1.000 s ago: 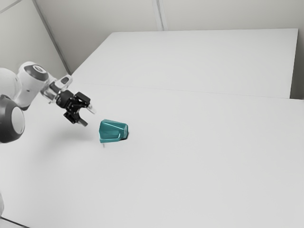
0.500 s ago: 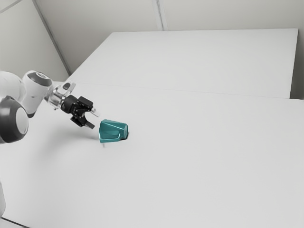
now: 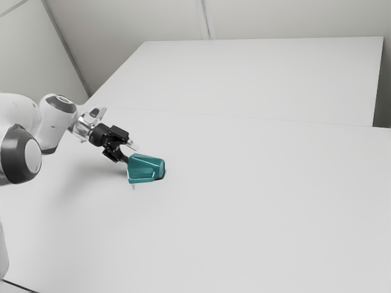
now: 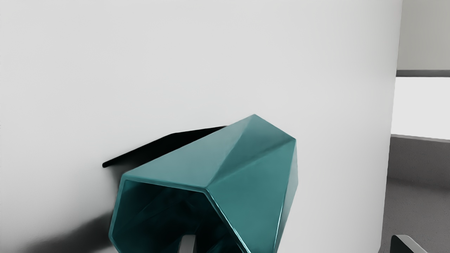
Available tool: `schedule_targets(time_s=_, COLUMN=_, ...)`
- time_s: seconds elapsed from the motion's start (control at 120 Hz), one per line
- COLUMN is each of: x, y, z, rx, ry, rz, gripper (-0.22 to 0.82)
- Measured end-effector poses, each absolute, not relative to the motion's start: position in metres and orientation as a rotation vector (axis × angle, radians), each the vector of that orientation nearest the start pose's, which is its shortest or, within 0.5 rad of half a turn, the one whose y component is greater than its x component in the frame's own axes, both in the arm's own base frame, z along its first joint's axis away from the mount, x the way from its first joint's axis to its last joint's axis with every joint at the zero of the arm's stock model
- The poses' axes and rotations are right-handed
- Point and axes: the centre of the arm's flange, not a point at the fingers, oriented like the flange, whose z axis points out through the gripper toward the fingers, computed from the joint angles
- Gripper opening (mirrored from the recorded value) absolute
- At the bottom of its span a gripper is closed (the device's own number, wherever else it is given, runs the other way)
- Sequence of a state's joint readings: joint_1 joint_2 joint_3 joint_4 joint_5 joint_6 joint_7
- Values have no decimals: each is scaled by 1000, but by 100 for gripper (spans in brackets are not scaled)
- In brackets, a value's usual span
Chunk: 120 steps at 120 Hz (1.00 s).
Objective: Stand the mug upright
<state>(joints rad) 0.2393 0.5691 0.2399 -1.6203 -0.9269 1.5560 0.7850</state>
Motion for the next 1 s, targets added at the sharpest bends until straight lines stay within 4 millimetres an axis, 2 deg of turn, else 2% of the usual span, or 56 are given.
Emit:
schedule_targets(time_s=0.125, x=609, y=197, z=289, rx=2199, ry=-15, rz=5, gripper=60)
schedule_targets(time_s=0.658, x=617, y=176, z=276, rx=2173, ry=-60, rz=16, gripper=59)
schedule_targets(time_s=0.767, x=619, y=173, z=276, rx=2168, ry=-67, rz=21, gripper=48)
schedule_targets(time_s=1.0, x=621, y=167, z=275, rx=2156, ry=-75, rz=28, gripper=7)
